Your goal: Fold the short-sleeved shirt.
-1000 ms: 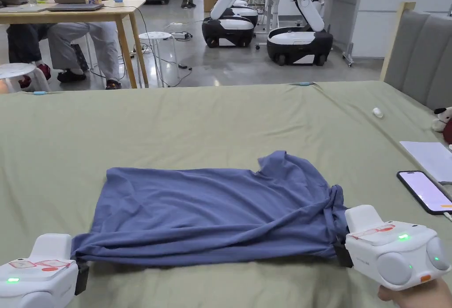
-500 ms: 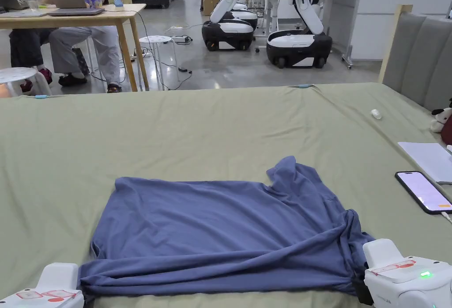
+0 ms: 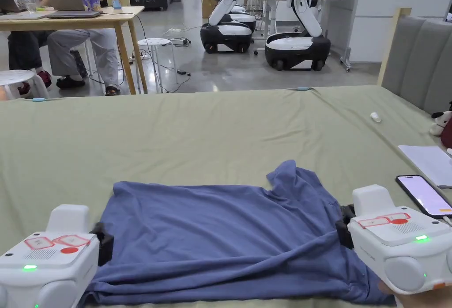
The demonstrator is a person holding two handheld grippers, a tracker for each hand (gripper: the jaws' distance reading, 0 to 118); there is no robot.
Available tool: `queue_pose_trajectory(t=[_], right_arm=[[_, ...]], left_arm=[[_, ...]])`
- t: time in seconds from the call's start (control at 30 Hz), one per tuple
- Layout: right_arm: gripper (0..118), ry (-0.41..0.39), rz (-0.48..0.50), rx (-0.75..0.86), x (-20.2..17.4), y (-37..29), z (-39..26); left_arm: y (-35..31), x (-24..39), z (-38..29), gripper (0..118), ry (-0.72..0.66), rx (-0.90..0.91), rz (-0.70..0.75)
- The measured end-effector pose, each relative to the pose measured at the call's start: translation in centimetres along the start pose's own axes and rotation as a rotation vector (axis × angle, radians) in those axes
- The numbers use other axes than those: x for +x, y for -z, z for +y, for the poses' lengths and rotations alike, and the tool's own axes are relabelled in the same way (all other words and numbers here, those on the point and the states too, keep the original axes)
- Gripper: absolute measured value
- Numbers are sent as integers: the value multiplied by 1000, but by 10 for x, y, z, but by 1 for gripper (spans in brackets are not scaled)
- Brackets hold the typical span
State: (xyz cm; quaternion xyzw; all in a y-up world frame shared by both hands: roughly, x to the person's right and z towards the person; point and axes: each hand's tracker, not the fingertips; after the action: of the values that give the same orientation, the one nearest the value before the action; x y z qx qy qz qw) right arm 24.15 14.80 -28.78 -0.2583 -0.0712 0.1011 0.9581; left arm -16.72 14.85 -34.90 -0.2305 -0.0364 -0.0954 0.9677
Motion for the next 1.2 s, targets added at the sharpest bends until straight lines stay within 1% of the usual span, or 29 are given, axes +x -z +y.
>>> queue_pose_trajectory(t=[0.03, 0.13, 0.23, 0.37, 0.4, 0.47, 0.5, 0.53, 0.6, 0.67, 0.73, 0.77, 0.8, 0.9, 0.93, 1.0, 1.03, 1.07, 1.1, 1.13, 1.2], right_arm=[[0, 4, 3, 5, -2, 1, 3], [0, 12, 24, 21, -9, 2, 8], [0, 0, 23, 30, -13, 3, 9], [0, 10, 38, 30, -15, 3, 10], [0, 15, 45, 27, -15, 4, 11], [0, 18, 58, 20, -15, 8, 12], [0, 18, 65, 16, -16, 11, 12], [0, 18, 71, 11, -16, 13, 12], [0, 24, 86, 5, -16, 18, 11], [0, 26, 106, 0, -14, 26, 9], [0, 31, 109, -17, -13, 36, 7], [0, 30, 109, -23, -12, 40, 5], [0, 30, 109, -28, -11, 43, 4], [0, 32, 104, -50, -7, 50, 1], [0, 30, 101, -55, -6, 52, 0], [0, 29, 87, -64, -3, 54, -1], [0, 31, 82, -65, -1, 55, -1], [0, 35, 78, -66, 1, 55, 0], [0, 40, 78, -69, 3, 56, 2], [0, 45, 77, -70, 4, 57, 4], [0, 50, 77, -67, 8, 62, 12]], left_arm=[[3, 3, 3, 0, 1, 4, 0], [15, 7, 8, 0, 15, -3, -28], [29, 7, 21, 0, -15, -18, -45], [74, 0, 49, 0, -46, -94, -88], [87, 0, 56, 6, -53, -105, -85], [121, -3, 69, 62, -58, -159, -86], [138, -3, 74, 85, -65, -172, -78], [153, -2, 79, 103, -62, -195, -69], [188, -2, 85, 100, -47, -217, -67], [215, 0, 85, 100, -41, -283, -71], [246, 1, 83, 100, -35, -331, -37], [260, 1, 80, 99, -31, -353, -46], [270, 2, 77, 97, -24, -380, -37], [294, 5, 71, 84, -21, -420, -29], [298, 6, 69, 78, -26, -431, -31], [299, 8, 63, 71, -67, -455, -63], [296, 9, 61, 60, -97, -441, -50], [291, 8, 60, 41, -98, -429, -48], [284, 10, 61, 12, -93, -414, -69], [277, 13, 62, 0, -91, -404, -66], [264, 16, 65, 0, -92, -365, -38]])
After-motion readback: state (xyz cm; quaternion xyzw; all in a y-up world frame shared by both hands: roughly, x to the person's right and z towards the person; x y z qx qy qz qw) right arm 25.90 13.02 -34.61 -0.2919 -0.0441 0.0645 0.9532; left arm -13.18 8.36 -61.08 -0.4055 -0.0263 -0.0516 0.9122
